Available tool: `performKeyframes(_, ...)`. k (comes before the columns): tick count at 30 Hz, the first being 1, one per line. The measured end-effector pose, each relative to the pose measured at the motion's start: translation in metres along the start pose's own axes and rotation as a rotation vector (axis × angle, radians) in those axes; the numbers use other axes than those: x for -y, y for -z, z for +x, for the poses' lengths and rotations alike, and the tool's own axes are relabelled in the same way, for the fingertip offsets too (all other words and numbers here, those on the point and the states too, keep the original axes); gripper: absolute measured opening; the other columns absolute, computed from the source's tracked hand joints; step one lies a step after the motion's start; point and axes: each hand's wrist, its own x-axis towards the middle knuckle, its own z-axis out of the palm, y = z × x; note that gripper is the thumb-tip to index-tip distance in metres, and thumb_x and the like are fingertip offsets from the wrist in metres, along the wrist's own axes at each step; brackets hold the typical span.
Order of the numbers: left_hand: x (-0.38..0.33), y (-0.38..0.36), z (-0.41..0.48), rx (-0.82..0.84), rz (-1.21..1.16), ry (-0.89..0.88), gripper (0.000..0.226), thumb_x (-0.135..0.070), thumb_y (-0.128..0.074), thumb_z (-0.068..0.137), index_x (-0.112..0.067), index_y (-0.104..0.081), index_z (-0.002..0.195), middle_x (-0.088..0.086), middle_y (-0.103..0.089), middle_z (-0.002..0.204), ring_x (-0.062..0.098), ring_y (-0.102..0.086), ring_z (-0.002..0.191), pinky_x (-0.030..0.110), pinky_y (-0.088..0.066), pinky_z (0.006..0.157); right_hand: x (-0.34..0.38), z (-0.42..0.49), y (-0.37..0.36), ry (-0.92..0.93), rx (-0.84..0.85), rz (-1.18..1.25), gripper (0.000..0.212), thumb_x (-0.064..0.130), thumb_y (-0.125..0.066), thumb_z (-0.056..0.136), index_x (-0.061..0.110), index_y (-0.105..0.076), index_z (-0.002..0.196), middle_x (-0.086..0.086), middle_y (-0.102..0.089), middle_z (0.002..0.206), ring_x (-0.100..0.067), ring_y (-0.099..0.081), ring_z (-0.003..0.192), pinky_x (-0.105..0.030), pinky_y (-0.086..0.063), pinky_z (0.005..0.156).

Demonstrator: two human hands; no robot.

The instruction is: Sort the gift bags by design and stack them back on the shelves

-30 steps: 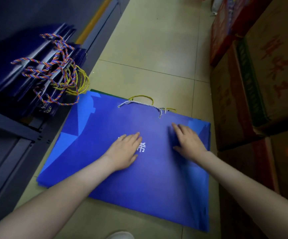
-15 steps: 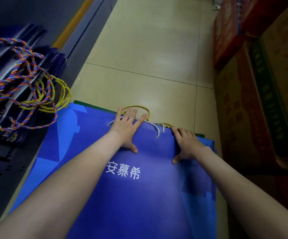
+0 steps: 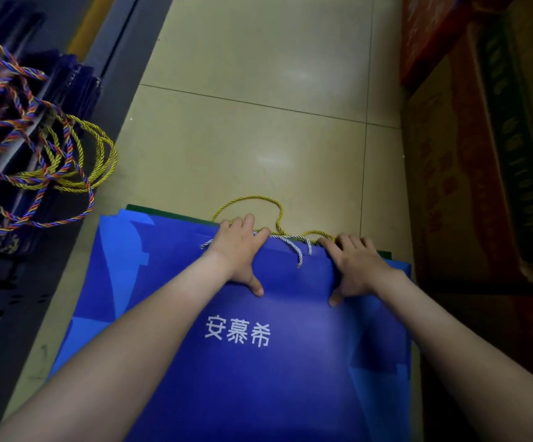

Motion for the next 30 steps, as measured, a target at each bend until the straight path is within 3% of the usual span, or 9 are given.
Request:
performKeyframes(7,-0.005,0.007,-0.007,-0.014,0.043,-0.052,0.109,-0.083,-0.063,0.052,-0.016,-0.029,0.131,0.009,-0.049,0.119,0.026,-0.047,0.109,0.037,-0.038,0.09,0.0,0.015,0.017,-0.082,0.123,0.36,0.1,0.046,-0.087,0.055,0.018,-0.031,0.133,-0.008,-0.05,0.128,-0.027,-0.047,0.116,-0.037,-0.043,0.094)
performKeyframes(12,0.0,0.017,-0.005,0.0,-0.02,-0.108,0.103,-0.079,-0.067,0.055,-0.016,-0.035,0.131,0.007,-0.055,0.118,0.026,-0.052,0.108,0.036,-0.04,0.088,0.0,0.001,0.015,-0.065,0.127,0.38,0.073,0.042,-0.081,0.068,0.017,-0.048,0.128,-0.006,-0.052,0.121,-0.025,-0.05,0.115,-0.032,-0.044,0.092)
performKeyframes(17,0.013,0.046,0.0,0.174,-0.236,-0.088,0.077,-0.074,-0.071,0.056,-0.022,-0.057,0.112,-0.003,-0.064,0.107,0.022,-0.06,0.098,0.03,-0.048,0.074,0.008,-0.024,0.028,-0.059,0.041,0.365,0.062,0.044,-0.077,0.072,0.019,-0.048,0.121,-0.003,-0.055,0.119,-0.025,-0.051,0.111,-0.031,-0.042,0.08)
performKeyframes(20,0.012,0.059,-0.018,0.14,-0.21,-0.112,0.075,-0.073,-0.067,0.063,-0.023,-0.059,0.119,0.001,-0.055,0.116,0.023,-0.048,0.114,0.035,-0.04,0.095,0.017,-0.05,0.041,-0.053,-0.038,0.24,0.061,0.044,-0.073,0.078,0.018,-0.043,0.125,-0.006,-0.056,0.122,-0.028,-0.052,0.108,-0.029,-0.034,0.074)
performKeyframes(22,0.013,0.068,-0.038,0.107,-0.213,-0.136,0.076,-0.069,-0.066,0.068,-0.024,-0.054,0.127,0.004,-0.046,0.13,0.024,-0.037,0.125,0.035,-0.03,0.105,0.024,-0.072,0.051,-0.037,-0.138,0.266,0.074,0.04,-0.076,0.076,0.02,-0.031,0.133,-0.009,-0.055,0.127,-0.033,-0.055,0.105,-0.032,-0.036,0.075)
performKeyframes(24,0.012,0.085,-0.061,0.136,-0.264,-0.144,0.071,-0.062,-0.067,0.073,-0.025,-0.05,0.131,0.005,-0.051,0.131,0.027,-0.045,0.121,0.031,-0.036,0.091,0.031,-0.094,0.064,-0.047,-0.162,0.337,0.098,0.036,-0.079,0.073,0.029,-0.011,0.143,-0.006,-0.045,0.14,-0.036,-0.058,0.103,-0.035,-0.041,0.075)
performKeyframes(26,0.005,0.102,-0.084,0.123,-0.251,-0.153,0.066,-0.057,-0.066,0.078,-0.025,-0.047,0.133,0.005,-0.06,0.12,0.028,-0.055,0.11,0.029,-0.038,0.071,0.039,-0.114,0.079,-0.039,-0.093,0.255,0.111,0.039,-0.077,0.074,0.037,0.006,0.148,-0.002,-0.04,0.146,-0.035,-0.058,0.107,-0.036,-0.046,0.078)
performKeyframes(28,-0.005,0.119,-0.112,0.065,-0.179,-0.183,0.063,-0.055,-0.062,0.082,-0.028,-0.044,0.136,0.006,-0.063,0.113,0.028,-0.056,0.107,0.03,-0.037,0.068,0.046,-0.132,0.091,-0.011,-0.003,0.106,0.098,0.046,-0.07,0.078,0.035,-0.004,0.15,-0.001,-0.046,0.14,-0.03,-0.054,0.115,-0.035,-0.046,0.084)
performKeyframes(30,-0.012,0.128,-0.14,0.035,-0.143,-0.206,0.058,-0.053,-0.057,0.087,-0.027,-0.042,0.137,0.006,-0.064,0.111,0.028,-0.057,0.106,0.031,-0.037,0.069,0.054,-0.153,0.102,0.005,0.038,0.044,0.076,0.051,-0.064,0.08,0.029,-0.03,0.144,-0.002,-0.054,0.129,-0.026,-0.052,0.116,-0.032,-0.043,0.085)
